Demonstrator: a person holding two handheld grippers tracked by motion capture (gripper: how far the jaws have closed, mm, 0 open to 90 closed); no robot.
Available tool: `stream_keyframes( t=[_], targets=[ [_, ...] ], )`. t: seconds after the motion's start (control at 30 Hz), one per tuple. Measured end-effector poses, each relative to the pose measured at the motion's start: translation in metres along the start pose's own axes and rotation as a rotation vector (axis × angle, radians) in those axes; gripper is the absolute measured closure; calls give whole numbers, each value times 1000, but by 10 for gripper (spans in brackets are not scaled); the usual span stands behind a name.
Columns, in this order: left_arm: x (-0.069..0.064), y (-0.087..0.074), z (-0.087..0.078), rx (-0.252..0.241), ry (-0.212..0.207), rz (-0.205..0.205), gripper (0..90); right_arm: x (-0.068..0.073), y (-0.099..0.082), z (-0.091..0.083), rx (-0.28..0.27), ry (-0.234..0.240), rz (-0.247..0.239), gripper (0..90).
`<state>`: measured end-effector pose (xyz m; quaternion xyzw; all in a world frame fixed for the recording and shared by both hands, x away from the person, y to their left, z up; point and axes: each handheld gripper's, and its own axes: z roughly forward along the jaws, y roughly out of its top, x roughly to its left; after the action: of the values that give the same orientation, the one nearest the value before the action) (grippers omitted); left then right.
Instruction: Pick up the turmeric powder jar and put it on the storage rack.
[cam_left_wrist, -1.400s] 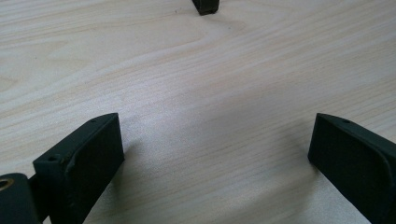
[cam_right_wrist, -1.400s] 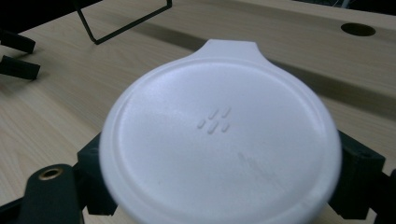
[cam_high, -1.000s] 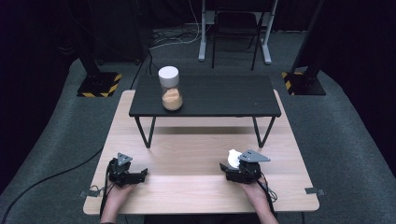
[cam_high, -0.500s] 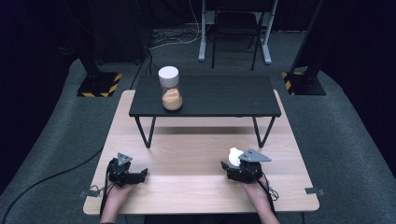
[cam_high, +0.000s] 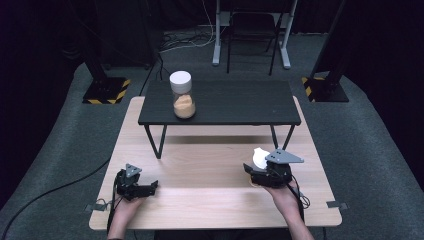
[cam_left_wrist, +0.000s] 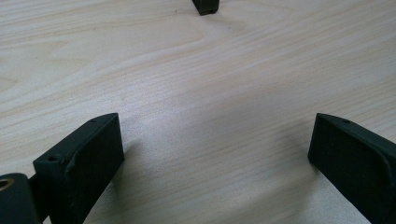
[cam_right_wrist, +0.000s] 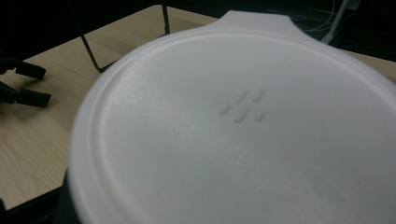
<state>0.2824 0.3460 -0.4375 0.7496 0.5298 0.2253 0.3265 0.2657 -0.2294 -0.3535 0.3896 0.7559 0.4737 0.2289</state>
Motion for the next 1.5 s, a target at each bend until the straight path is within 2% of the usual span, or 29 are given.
stream_keyframes(
  t=[0.2,0.47,0.77,1.5],
  targets=[
    [0,0,0,0,0,0,29,-5,18,-10,-4,-11,7,299],
    [0,0,0,0,1,0,29,-7,34,-16,-13,1,10,300],
    [0,0,0,0,1,0,28,-5,50,-15,-14,-2,-5,300],
    [0,0,0,1,1,0,29,-10,109,-18,-17,-32,-46,301]
  ],
)
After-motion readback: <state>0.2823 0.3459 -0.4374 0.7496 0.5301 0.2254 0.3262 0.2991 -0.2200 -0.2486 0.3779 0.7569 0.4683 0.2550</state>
